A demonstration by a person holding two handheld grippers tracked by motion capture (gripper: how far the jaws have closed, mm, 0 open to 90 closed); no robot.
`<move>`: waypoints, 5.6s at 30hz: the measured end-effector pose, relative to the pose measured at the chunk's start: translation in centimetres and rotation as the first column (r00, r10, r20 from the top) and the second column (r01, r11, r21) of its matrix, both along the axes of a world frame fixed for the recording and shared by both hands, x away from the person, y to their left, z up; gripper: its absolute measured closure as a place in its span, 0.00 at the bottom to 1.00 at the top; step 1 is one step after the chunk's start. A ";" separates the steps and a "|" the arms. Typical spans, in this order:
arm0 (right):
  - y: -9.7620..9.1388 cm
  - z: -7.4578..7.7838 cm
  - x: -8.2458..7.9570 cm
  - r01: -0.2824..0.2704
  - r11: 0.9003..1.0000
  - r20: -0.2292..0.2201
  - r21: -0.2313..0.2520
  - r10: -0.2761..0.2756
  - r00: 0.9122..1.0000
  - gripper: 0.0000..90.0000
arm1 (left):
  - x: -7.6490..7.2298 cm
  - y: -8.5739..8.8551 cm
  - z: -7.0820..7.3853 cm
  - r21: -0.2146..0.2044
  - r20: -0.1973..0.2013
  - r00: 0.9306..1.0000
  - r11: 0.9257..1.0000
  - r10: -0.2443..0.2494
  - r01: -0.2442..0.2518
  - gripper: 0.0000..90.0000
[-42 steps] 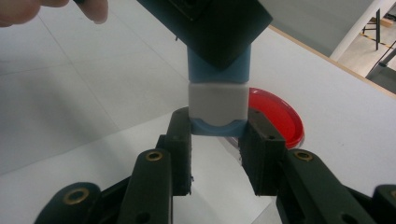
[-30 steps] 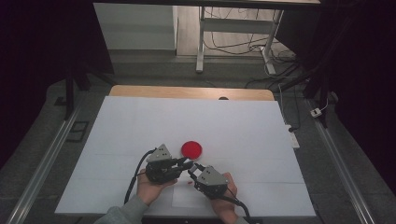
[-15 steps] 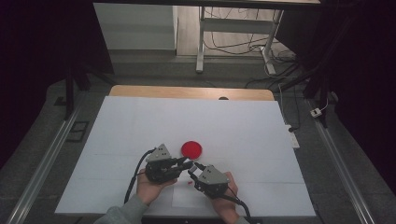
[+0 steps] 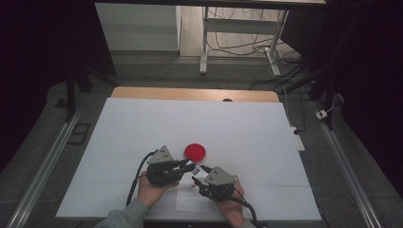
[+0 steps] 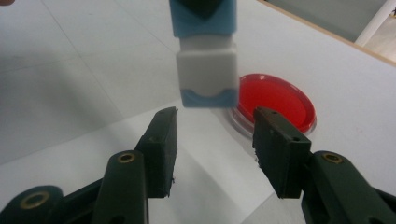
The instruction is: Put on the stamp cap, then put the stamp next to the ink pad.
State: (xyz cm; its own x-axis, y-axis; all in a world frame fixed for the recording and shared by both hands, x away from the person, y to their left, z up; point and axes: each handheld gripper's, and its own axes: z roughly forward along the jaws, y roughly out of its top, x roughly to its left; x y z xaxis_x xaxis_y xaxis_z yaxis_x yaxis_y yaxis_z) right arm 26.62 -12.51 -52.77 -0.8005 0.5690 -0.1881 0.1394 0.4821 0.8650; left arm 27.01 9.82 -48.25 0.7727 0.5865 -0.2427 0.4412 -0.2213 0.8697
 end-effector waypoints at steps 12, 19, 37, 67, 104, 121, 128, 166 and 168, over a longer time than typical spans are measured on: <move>-5.1 1.4 0.1 0.052 0.998 -0.043 0.027 -0.051 0.998 0.52 | -0.1 0.7 0.3 0.008 0.009 1.000 1.000 0.006 -0.006 0.84; -8.4 1.7 0.2 0.089 0.996 -0.061 0.025 -0.087 0.994 0.52 | -0.1 1.0 0.4 0.018 0.012 1.000 1.000 0.007 -0.007 0.84; -16.8 2.0 -0.7 0.218 0.975 -0.066 0.030 -0.216 0.974 0.52 | 0.0 1.2 0.4 0.026 0.016 1.000 1.000 0.007 -0.008 0.84; -17.2 2.2 -0.1 0.233 0.972 -0.053 0.028 -0.231 0.972 0.52 | 1.9 2.7 0.8 0.062 0.061 0.997 0.997 0.041 -0.045 0.84; -17.1 2.0 0.1 0.228 0.974 -0.051 0.010 -0.227 0.973 0.52 | 4.9 4.5 -1.1 0.149 0.018 0.992 0.981 0.126 -0.127 0.84; -17.0 1.9 0.1 0.224 0.975 -0.053 0.006 -0.223 0.973 0.52 | 6.4 3.9 -2.5 0.232 -0.026 0.991 0.965 0.131 -0.121 0.84; -16.9 1.8 0.2 0.225 0.974 -0.058 0.004 -0.224 0.973 0.52 | 7.0 3.3 -3.2 0.266 -0.028 0.992 0.957 0.126 -0.114 0.84; -17.1 2.0 0.1 0.222 0.975 -0.053 0.007 -0.221 0.974 0.51 | 4.7 3.9 -1.3 0.192 0.006 0.993 0.974 0.117 -0.116 0.31; -17.1 2.0 0.1 0.220 0.975 -0.051 0.009 -0.220 0.974 0.51 | 4.2 4.1 -1.0 0.193 0.013 0.994 0.975 0.108 -0.109 0.31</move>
